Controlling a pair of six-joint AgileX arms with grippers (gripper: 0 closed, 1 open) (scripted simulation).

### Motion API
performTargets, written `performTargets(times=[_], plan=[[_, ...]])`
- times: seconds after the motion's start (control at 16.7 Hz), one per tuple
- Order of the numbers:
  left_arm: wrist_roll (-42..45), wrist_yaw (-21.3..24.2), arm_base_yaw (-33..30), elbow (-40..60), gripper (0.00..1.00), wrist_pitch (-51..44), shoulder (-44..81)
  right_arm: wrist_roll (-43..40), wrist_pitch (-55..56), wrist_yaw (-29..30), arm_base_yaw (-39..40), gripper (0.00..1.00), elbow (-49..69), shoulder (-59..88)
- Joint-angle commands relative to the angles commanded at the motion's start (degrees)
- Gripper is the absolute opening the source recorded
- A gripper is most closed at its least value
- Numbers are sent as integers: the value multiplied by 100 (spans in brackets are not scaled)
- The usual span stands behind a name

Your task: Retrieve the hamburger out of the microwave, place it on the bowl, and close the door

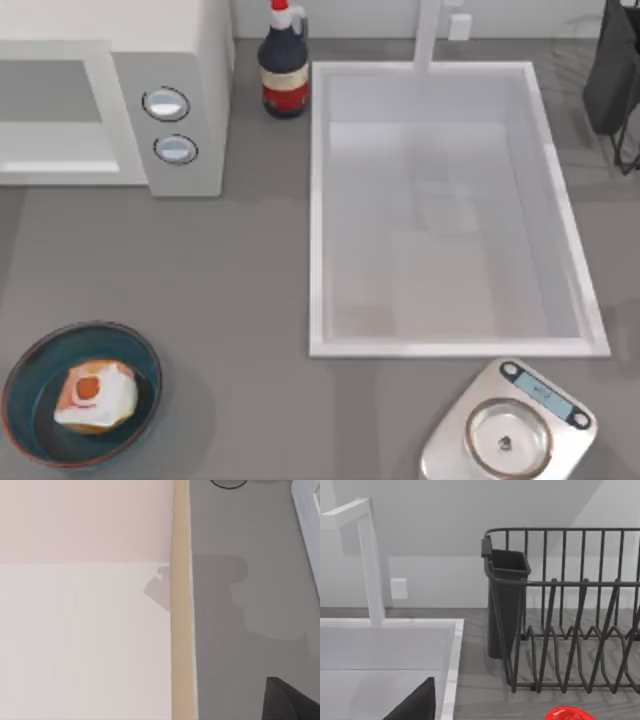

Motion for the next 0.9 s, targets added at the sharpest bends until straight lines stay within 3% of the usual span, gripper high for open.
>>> performTargets(times=[0.48,0.9], plan=[[6,-6,-20,-189,0,229,91,0,0,0,0,100,0,0],[30,17,12,-1338,0,2023,648,0,0,0,0,100,0,0]])
